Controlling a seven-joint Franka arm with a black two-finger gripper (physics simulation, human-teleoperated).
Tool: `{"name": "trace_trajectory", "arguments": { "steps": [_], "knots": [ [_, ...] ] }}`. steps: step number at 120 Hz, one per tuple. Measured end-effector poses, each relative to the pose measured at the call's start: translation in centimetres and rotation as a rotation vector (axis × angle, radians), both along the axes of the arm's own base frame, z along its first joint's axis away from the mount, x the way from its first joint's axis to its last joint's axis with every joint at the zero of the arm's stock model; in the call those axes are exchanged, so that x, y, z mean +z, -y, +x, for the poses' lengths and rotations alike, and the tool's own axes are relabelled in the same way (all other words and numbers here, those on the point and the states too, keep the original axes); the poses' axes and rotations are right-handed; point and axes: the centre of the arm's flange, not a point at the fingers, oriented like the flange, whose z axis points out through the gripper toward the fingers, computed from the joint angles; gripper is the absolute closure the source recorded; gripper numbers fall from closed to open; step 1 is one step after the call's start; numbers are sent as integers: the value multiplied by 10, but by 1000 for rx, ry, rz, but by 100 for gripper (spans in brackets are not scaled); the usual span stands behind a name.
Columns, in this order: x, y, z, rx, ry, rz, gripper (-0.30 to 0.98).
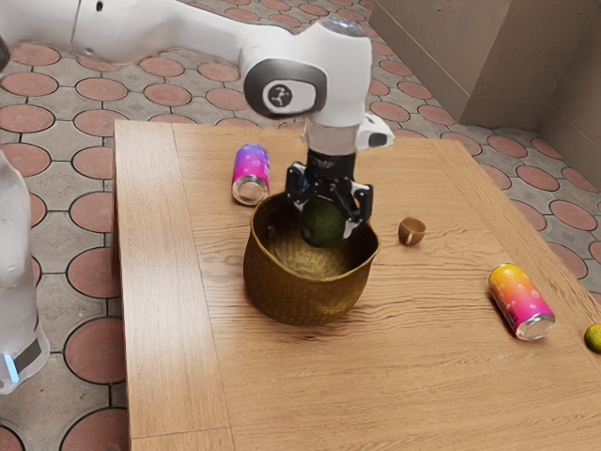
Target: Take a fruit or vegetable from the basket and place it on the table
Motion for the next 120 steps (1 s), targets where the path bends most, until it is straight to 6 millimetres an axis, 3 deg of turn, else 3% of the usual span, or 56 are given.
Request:
{"name": "trace_trajectory", "arguments": {
  "steps": [10,23,38,60,84,92,120],
  "knots": [
    [27,29,-18,-59,17,20,19],
    [45,77,-40,-154,14,48,19],
    [48,116,-56,-234,-4,69,19],
    [43,153,-69,-317,-28,85,20],
    [43,165,-71,-347,-35,86,19],
    [42,170,-74,-358,-36,87,9],
    [41,174,-75,-369,-38,90,2]
  ]
}}
